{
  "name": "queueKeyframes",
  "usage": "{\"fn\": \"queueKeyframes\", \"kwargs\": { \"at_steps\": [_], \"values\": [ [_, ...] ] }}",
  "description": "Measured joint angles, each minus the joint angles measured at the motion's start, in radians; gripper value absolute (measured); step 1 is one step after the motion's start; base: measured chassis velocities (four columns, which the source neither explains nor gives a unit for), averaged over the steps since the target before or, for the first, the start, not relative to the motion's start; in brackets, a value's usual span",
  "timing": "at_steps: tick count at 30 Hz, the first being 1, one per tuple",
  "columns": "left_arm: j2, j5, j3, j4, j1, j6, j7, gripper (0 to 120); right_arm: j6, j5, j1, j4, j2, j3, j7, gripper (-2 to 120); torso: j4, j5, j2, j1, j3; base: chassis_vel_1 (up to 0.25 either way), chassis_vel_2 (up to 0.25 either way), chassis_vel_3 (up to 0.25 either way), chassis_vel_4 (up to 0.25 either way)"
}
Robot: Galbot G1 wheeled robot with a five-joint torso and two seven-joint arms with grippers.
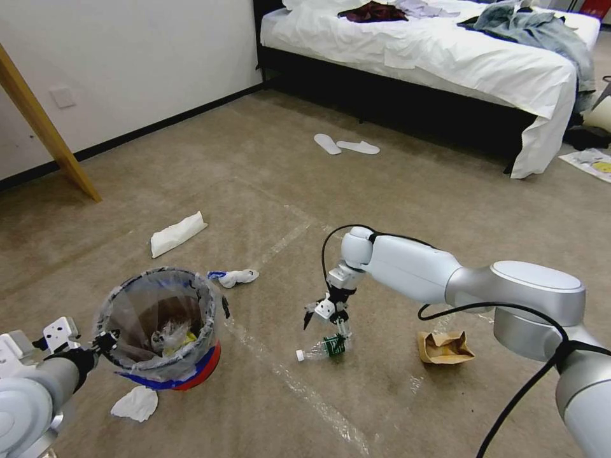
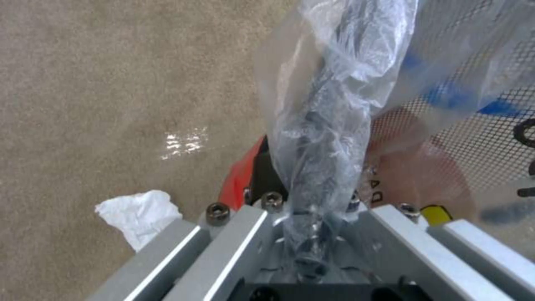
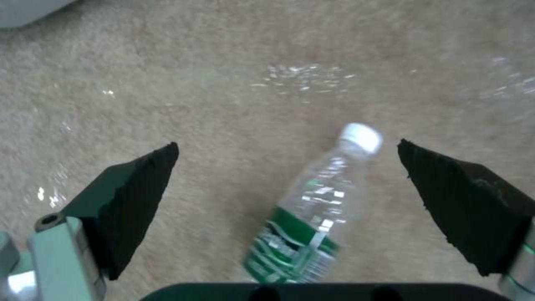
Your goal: Pick up the trash bin and place the garbage on the floor into it.
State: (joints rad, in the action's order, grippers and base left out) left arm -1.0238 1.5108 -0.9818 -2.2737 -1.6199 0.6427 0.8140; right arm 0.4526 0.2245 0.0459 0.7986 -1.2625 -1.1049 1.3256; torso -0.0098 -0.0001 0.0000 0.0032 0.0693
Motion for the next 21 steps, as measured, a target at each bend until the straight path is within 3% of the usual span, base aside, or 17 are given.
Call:
{"fn": "queueKeyframes", "kwargs": {
  "at_steps": [21],
  "values": [
    [-0.008, -0.031, 0.017, 0.017, 0.01, -0.005, -0.011, 0, 0.008, -0.118, -0.1, -0.106, -0.001, 0.05, -0.091, 100, 0.0001, 0.0002, 0.0, 0.0, 0.0, 0.0, 0.0, 0.0, 0.0]
  ]
}}
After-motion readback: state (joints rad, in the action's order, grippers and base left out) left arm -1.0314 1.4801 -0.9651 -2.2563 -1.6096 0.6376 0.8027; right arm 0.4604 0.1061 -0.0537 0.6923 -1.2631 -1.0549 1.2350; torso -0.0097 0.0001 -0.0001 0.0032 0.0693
